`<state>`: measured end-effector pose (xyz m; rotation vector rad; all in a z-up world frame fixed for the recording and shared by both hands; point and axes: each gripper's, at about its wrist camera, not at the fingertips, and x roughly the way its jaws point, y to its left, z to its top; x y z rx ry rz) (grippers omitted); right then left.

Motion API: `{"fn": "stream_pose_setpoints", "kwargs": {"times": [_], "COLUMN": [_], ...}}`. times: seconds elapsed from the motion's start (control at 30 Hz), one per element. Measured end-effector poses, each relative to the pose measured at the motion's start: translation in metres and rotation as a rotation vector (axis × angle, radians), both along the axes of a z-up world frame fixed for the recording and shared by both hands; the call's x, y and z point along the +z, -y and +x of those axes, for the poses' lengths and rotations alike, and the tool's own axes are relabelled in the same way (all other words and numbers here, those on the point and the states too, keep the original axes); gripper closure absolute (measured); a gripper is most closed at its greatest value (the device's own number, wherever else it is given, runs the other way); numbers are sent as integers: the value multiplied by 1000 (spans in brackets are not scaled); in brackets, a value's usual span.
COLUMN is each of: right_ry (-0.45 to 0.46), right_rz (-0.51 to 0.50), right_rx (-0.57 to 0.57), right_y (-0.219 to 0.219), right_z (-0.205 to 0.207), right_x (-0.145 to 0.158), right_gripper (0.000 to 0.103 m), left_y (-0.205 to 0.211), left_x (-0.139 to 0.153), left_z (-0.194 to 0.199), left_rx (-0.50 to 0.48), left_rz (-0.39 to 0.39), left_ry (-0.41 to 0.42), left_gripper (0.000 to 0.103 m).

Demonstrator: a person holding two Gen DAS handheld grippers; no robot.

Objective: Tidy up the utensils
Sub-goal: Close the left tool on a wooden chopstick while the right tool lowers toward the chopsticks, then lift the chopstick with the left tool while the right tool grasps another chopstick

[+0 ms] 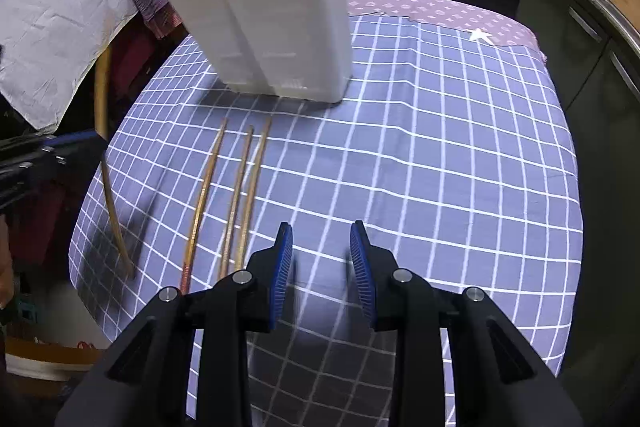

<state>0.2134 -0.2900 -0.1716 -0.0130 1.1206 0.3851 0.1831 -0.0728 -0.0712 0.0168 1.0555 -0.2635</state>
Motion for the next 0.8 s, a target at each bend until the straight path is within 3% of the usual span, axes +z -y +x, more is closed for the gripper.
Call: {"fn": "stream_pose_setpoints", "kwargs": {"times": [0.1,0.2,0.33,0.4,0.53,0.8], "right_ry": [-22,-70,-134,-167,-222,-258], "right_rz": [5,9,-13,-31,-65,-103], "right_rx": [25,61,109,126,141,146], "right_y": [-9,-24,-45,-55,-67,-82], "right_z": [4,12,22,28,37,48], "right_x": [-2,-7,-12,-17,-27,-36], "right_gripper": [73,73,73,80,84,87], "left_y": [-6,-9,-12,-12,-12,-13], "left_x": [15,20,19,19,19,22], "left_z": [-22,-33,-39,-40,-43,-48], "left_rx": [0,-5,-12,-15,-25,-38], "left_rz": [12,15,9,4,-1,3], "left_ry": [112,161,178,184,194,223], "left_gripper": [96,96,96,96,96,96]}}
